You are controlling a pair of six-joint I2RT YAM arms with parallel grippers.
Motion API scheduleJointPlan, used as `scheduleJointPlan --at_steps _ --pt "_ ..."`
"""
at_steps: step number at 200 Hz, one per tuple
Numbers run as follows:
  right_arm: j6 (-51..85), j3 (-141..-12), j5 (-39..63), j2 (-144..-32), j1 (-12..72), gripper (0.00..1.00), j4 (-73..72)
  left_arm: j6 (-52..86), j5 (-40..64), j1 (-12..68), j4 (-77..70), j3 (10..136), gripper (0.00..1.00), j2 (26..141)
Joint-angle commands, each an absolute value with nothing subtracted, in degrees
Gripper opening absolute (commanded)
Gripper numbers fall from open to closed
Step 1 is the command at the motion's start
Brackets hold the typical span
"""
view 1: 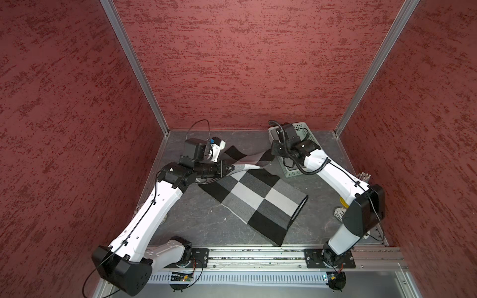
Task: Roll up the scarf and place it into the basket
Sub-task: Fold the scarf at the center of the board.
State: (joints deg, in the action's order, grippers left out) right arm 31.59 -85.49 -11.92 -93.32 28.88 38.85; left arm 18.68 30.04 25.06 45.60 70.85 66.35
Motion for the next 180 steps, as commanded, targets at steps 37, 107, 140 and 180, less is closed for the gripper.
scheduleJointPlan --at_steps 37,107,140,180 --pt "37.20 -67.96 -18.19 -76.66 28.74 0.00 39.79 23.18 29.22 40.04 43.91 69.92 0.00 70.08" --pt "40.96 -53.15 -21.01 -67.02 27.83 0.00 37.49 24.61 29.42 51.11 36.91 66.22 0.00 79.58" --pt "42.45 -51.36 -23.18 -66.99 26.90 0.00 39.84 23.21 31.37 52.33 36.64 66.72 0.00 83.05" --pt "47.86 -44.22 -24.02 -65.17 26.81 0.00 39.72 22.37 34.95 53.63 33.75 64.95 0.00 86.47"
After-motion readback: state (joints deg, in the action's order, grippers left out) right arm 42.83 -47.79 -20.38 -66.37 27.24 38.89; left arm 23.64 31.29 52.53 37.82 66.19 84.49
